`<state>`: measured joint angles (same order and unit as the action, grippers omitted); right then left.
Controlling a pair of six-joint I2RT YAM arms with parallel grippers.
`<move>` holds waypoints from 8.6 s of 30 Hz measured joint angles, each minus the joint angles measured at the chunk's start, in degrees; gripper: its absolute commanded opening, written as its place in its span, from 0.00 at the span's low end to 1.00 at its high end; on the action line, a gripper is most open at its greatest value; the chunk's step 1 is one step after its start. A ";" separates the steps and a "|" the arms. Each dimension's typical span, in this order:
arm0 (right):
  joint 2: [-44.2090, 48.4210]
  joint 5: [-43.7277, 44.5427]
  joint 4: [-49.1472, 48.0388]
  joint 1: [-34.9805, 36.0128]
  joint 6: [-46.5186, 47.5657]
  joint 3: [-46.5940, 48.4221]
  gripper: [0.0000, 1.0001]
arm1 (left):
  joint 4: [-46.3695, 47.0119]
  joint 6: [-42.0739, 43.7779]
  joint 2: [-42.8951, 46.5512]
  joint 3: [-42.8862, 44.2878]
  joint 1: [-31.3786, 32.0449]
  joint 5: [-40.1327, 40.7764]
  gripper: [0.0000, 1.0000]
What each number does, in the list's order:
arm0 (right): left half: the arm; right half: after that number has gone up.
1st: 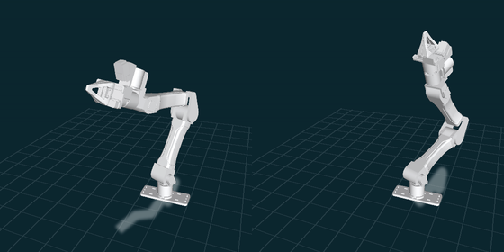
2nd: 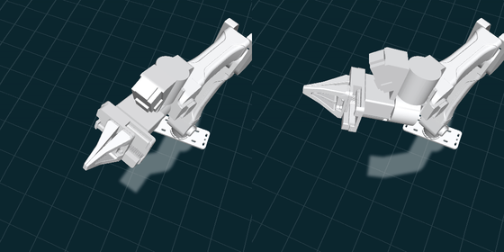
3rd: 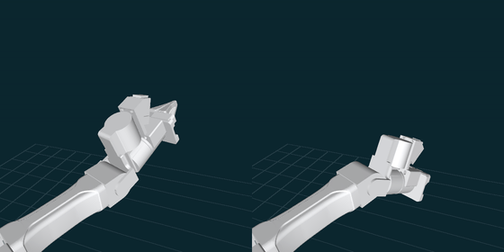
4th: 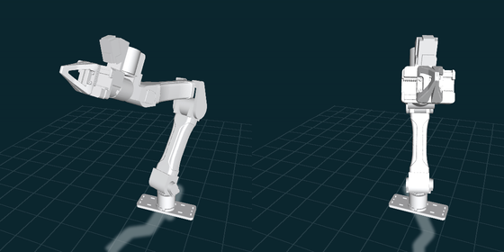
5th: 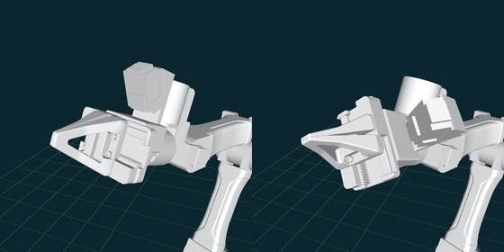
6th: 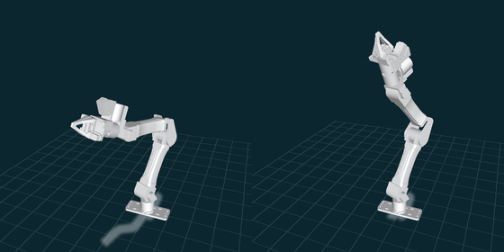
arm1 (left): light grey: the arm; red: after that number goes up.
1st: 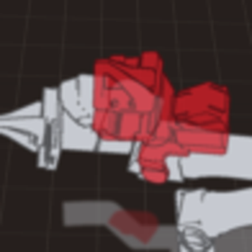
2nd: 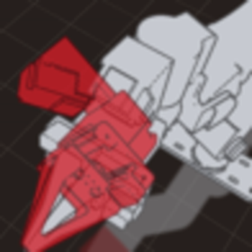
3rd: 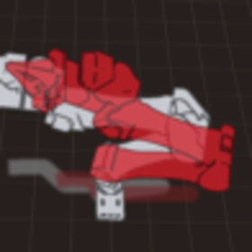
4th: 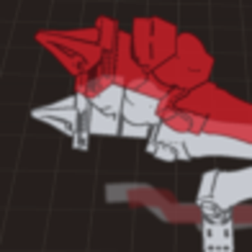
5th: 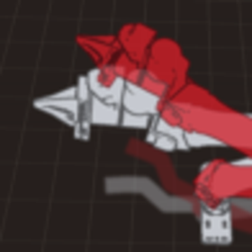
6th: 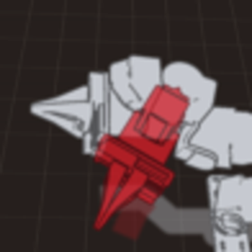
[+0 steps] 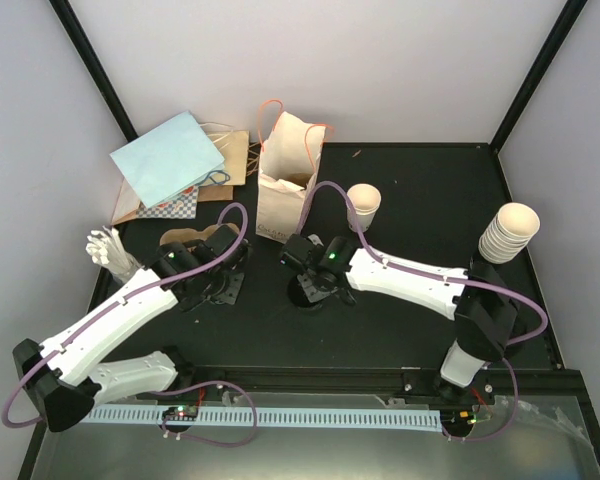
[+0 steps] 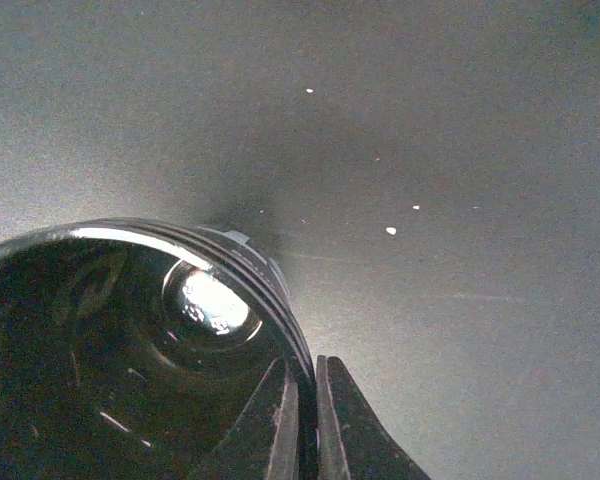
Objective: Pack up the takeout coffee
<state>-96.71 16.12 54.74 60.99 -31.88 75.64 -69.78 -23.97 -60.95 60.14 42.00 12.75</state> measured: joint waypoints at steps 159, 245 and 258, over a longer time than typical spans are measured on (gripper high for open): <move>10.27 -9.75 4.20 -53.29 8.02 17.31 1.00 | 9.88 -0.24 -50.18 35.39 25.24 -2.64 0.35; 24.41 10.03 -6.58 -61.05 -12.83 -31.01 0.94 | 22.67 1.92 -0.20 5.97 16.20 -0.17 0.99; 25.00 2.12 -13.16 -62.38 -8.98 -34.10 0.93 | 22.64 1.88 -0.13 5.97 16.20 -0.17 0.99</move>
<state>-71.70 18.24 41.58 -1.39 -40.86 41.54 -47.13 -22.09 -61.08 66.11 58.19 12.58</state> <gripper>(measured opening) 0.935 0.988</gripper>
